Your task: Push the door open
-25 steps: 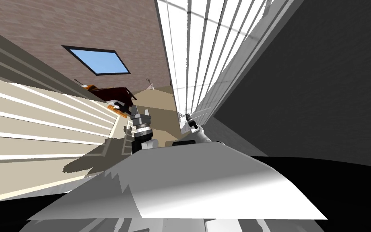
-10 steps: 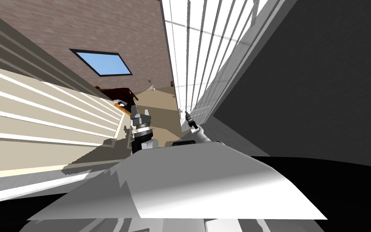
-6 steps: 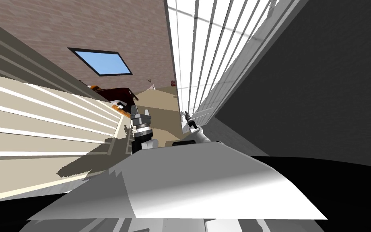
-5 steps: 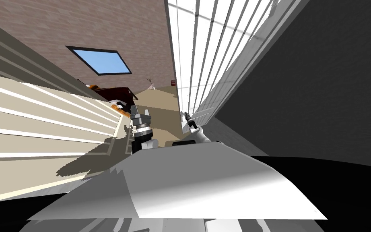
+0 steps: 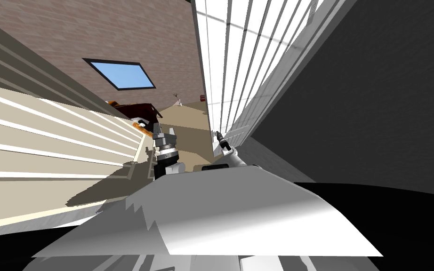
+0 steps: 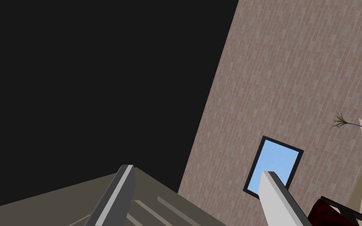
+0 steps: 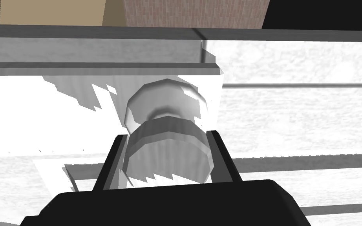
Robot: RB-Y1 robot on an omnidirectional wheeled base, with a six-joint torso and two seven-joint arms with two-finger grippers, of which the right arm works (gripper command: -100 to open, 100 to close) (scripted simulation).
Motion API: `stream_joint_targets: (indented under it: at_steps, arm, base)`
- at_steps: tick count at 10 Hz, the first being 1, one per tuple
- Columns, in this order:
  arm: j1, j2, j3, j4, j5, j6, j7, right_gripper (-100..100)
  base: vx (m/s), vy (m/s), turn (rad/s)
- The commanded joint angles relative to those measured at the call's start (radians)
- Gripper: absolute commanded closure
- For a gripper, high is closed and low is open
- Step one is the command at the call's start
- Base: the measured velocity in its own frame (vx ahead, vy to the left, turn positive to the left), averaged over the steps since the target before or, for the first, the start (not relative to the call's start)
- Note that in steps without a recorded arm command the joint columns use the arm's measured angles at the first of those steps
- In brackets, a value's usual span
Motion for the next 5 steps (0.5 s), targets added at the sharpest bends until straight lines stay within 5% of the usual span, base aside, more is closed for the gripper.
stream_joint_targets:
  at_steps: [1, 5]
  arm:
    - [-0.002, -0.01, -0.015, 0.003, -0.002, 0.0, 0.003, 100]
    - [-0.007, -0.03, -0.055, 0.011, -0.008, -0.001, 0.013, 100]
  base:
    - [0.059, 0.065, -0.026]
    - [0.162, 0.133, -0.06]
